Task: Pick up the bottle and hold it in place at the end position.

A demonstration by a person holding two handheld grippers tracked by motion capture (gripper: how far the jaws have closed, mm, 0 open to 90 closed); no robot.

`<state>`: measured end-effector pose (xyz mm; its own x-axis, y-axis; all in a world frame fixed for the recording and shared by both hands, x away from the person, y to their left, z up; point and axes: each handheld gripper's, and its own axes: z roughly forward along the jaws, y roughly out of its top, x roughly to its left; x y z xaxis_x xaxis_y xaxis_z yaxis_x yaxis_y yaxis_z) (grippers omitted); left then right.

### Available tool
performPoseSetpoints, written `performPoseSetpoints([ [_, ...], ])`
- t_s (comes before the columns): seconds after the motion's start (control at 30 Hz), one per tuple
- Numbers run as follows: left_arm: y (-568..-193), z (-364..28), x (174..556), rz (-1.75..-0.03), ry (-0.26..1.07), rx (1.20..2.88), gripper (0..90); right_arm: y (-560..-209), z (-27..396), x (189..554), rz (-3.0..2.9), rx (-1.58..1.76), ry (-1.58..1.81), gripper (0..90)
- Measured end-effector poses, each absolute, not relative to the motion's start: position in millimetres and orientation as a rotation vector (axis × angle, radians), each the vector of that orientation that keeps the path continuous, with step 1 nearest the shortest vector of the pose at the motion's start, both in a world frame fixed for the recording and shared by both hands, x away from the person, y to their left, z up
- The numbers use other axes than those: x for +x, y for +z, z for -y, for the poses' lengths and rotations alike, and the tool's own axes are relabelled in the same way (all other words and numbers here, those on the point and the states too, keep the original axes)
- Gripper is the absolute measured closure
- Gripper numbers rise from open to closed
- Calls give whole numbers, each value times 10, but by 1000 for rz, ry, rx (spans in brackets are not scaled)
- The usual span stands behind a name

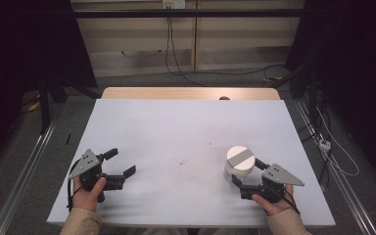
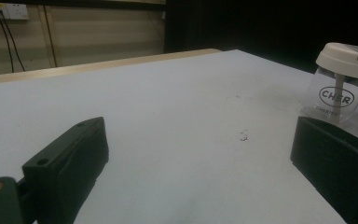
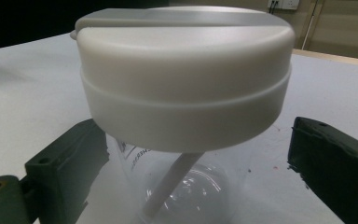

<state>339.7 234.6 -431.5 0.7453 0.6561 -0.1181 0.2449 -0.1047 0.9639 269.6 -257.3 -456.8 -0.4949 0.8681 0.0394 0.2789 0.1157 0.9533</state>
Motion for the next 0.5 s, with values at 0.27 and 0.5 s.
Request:
performPoseSetpoints([
  [0.27,-4330,-2331,3395,-726,398,1692,37,-4573,2487,2759,-1847,1110,1378,47],
  [0.5,-4338,-2322,3398,-728,395,1694,37,-4576,2411,2823,-1848,1121,1363,58],
])
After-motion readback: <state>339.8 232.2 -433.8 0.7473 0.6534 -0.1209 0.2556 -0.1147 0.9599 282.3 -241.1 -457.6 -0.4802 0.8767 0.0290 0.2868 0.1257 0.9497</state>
